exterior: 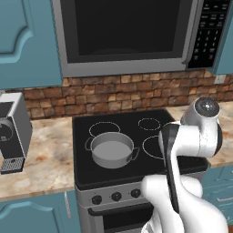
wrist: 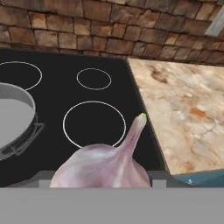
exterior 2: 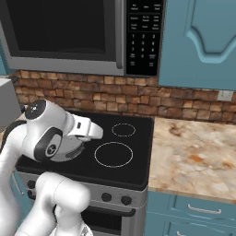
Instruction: Turn on the burner for the pot on the stove. Wait thirty seconds for the pot to heat up. Then add the garlic to the pot.
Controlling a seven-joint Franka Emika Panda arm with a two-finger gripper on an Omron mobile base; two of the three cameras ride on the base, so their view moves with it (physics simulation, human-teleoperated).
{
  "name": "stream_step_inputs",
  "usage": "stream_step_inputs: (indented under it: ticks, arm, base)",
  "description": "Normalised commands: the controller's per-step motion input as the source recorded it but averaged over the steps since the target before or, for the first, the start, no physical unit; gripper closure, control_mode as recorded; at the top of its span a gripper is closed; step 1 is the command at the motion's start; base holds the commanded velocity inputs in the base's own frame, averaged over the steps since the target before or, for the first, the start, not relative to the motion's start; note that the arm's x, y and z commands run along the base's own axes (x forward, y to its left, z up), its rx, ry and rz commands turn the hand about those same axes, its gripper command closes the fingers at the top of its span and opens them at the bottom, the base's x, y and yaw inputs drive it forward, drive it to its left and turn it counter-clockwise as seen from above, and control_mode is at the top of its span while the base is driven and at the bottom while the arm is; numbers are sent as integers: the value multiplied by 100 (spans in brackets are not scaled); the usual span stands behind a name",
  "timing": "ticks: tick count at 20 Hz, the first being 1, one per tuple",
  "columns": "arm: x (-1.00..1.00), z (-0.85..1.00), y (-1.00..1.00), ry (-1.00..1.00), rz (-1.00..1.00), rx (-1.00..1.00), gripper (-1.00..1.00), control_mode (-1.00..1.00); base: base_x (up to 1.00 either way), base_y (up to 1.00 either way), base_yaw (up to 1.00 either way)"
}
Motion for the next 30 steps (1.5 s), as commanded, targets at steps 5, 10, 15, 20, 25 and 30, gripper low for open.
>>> stream_step_inputs:
  ticks: [5,10,15,20,25,30]
  arm:
    - [-22,3,88,-1,6,0,100,-100]
    - [-29,0,81,-2,5,1,100,-100]
    - [1,-45,62,0,10,12,100,-100]
    - [24,-39,35,-13,5,1,100,-100]
    - [32,-25,12,-8,1,6,100,-100]
    - [27,-33,1,0,0,12,100,-100]
  base:
    - [0,0,0]
    - [0,0,0]
    - [0,0,0]
    - [0,0,0]
    - [0,0,0]
    - [0,0,0]
